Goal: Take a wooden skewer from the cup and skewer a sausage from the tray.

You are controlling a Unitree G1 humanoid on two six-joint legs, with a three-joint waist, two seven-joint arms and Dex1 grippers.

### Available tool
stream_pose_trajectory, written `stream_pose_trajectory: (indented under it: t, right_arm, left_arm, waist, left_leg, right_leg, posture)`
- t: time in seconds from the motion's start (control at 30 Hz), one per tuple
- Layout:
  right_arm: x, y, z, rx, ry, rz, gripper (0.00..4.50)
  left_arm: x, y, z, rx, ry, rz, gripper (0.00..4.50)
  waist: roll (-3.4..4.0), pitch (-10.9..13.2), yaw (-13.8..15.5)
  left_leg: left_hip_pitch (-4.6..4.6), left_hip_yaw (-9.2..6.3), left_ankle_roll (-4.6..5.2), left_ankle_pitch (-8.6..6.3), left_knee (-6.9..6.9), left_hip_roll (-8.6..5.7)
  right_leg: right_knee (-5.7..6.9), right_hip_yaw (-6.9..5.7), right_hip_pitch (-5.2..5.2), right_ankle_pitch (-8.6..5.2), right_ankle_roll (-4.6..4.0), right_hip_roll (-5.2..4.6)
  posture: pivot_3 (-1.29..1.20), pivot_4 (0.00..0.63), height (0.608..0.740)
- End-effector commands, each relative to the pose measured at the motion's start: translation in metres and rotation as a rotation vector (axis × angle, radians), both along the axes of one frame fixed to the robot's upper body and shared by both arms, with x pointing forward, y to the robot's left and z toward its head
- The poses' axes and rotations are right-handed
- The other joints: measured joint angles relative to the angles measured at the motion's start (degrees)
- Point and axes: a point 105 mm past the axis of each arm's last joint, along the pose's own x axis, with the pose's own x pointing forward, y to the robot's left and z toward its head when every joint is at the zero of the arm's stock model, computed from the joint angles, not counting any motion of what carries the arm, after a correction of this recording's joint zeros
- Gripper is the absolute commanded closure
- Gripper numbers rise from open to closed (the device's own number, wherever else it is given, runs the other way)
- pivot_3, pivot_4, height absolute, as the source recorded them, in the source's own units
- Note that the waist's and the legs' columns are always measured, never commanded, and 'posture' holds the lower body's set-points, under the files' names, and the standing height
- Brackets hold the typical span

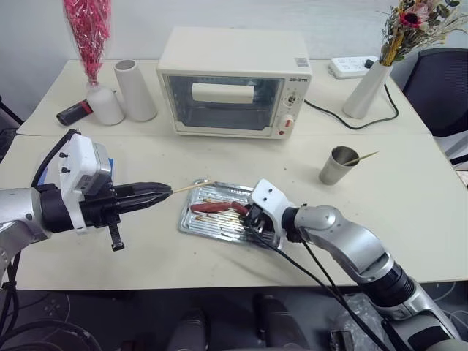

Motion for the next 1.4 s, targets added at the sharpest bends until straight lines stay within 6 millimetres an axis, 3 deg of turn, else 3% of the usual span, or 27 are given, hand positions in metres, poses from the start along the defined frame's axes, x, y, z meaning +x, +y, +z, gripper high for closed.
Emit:
stream_pose_trajectory:
  t: [0.03, 0.17, 0.3, 0.5, 0.6, 0.7, 0.9, 1.17, 1.4]
  right_arm:
    - [0.003, -0.002, 0.007, 0.018, -0.022, -0.004, 3.43]
    - [0.000, -0.004, 0.016, 0.031, -0.024, 0.029, 3.43]
    - [-0.004, -0.016, 0.040, 0.014, -0.055, 0.120, 3.43]
    - [-0.025, -0.037, 0.082, 0.037, -0.017, 0.366, 3.43]
    - [-0.016, -0.044, 0.089, 0.022, -0.012, 0.358, 3.43]
    - [-0.001, -0.035, 0.085, 0.044, -0.023, 0.279, 3.43]
    - [0.013, -0.013, 0.057, 0.002, -0.109, 0.157, 3.43]
    - [-0.001, 0.000, 0.032, -0.049, -0.096, 0.179, 3.43]
    - [0.004, 0.004, 0.017, -0.079, -0.095, 0.158, 3.43]
  left_arm:
    - [-0.003, -0.003, 0.009, 0.015, -0.054, -0.016, 4.50]
    - [-0.004, -0.003, 0.008, 0.015, -0.049, -0.021, 4.50]
    - [-0.004, -0.003, 0.005, 0.018, -0.038, -0.035, 4.50]
    - [-0.010, -0.001, 0.000, 0.036, 0.023, -0.092, 4.50]
    - [-0.009, 0.003, -0.001, 0.060, 0.022, -0.093, 4.50]
    - [-0.007, 0.006, 0.000, 0.055, 0.003, -0.073, 4.50]
    - [-0.008, 0.006, -0.002, 0.045, -0.003, -0.049, 4.50]
    - [-0.003, 0.012, 0.003, 0.047, -0.028, -0.008, 4.50]
    - [-0.001, 0.010, 0.005, 0.044, -0.037, -0.011, 4.50]
  waist:
    - [0.00, 0.00, 0.02]
    - [0.00, 0.00, 0.09]
    - [0.00, 0.00, 0.15]
    - [0.00, 0.00, 0.06]
    - [0.00, 0.00, -0.21]
    - [-0.01, 0.00, -0.24]
    - [-0.02, -0.01, -0.34]
    - [-0.02, -0.01, -0.15]
    - [-0.02, -0.01, -0.35]
  left_leg:
    - [0.00, 0.00, 0.00, 0.00, 0.01, 0.00]
    - [-0.01, 0.00, 0.00, 0.00, 0.03, -0.01]
    - [-0.01, 0.00, 0.00, 0.00, 0.04, -0.03]
    - [0.00, 0.01, 0.03, -0.02, 0.05, 0.00]
    - [0.03, 0.02, 0.04, -0.03, 0.05, 0.06]
    - [0.03, 0.04, 0.04, -0.02, 0.06, 0.05]
    - [-0.01, 0.01, 0.03, -0.02, 0.06, 0.05]
    - [-0.01, 0.01, 0.03, -0.02, 0.09, -0.02]
    - [0.03, 0.01, 0.02, -0.02, 0.10, 0.00]
  right_leg:
    - [0.00, 0.00, 0.00, 0.00, 0.00, 0.00]
    - [0.02, 0.00, 0.00, 0.00, 0.00, -0.01]
    - [0.02, -0.01, 0.01, 0.00, 0.00, -0.02]
    - [-0.02, -0.05, 0.05, 0.00, 0.00, 0.04]
    - [-0.01, -0.04, 0.04, 0.00, 0.00, 0.10]
    - [0.03, -0.04, 0.04, -0.01, -0.02, 0.09]
    - [0.10, -0.01, -0.03, -0.01, -0.06, 0.02]
    - [0.10, -0.01, -0.02, -0.01, -0.05, -0.04]
    - [0.22, -0.02, -0.02, -0.02, -0.06, 0.01]
  posture:
    - [0.00, 0.150, 0.740]
    - [0.00, 0.150, 0.740]
    - [0.00, 0.150, 0.740]
    - [0.00, 0.150, 0.740]
    - [0.00, 0.150, 0.740]
    - [0.00, 0.150, 0.740]
    - [0.00, 0.150, 0.740]
    - [0.00, 0.150, 0.740]
    - [0.00, 0.150, 0.740]
